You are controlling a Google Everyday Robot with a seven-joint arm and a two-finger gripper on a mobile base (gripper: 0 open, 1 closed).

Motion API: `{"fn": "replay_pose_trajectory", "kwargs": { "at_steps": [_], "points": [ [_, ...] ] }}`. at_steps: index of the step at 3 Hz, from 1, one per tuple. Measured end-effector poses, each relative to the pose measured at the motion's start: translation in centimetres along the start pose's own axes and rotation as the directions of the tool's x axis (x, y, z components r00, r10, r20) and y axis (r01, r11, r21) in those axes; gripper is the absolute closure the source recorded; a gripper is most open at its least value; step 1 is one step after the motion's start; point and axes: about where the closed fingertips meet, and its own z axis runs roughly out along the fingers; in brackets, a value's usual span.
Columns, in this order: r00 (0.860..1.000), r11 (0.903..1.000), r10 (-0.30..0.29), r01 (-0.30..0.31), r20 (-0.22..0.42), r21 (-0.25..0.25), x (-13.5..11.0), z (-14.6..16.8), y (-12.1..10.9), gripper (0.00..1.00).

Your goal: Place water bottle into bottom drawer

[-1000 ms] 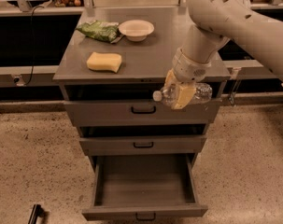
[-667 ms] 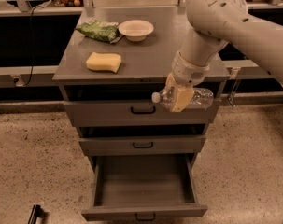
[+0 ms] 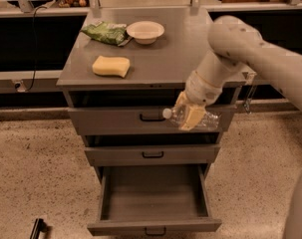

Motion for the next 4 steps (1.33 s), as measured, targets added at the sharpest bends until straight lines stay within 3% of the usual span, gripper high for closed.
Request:
{"fn": "replay_pose_trajectory", "kwargs": {
  "at_steps": [1,2,3,4],
  "points": [
    [0.959,0.9984,0.026,-0.039,0.282,0.041,1.9,6.6,0.5,1.00],
    [0.814,0.9812,-0.013,-0.102,0.581,0.164,0.9,10.9,1.3,1.00],
    [0.753,0.9487,-0.067,-0.155,0.655,0.276,0.5,8.8,0.2,1.00],
    [0.764,0.9502,-0.014,-0.190,0.645,0.247,1.7,10.2,-0.3,1.00]
  ]
}}
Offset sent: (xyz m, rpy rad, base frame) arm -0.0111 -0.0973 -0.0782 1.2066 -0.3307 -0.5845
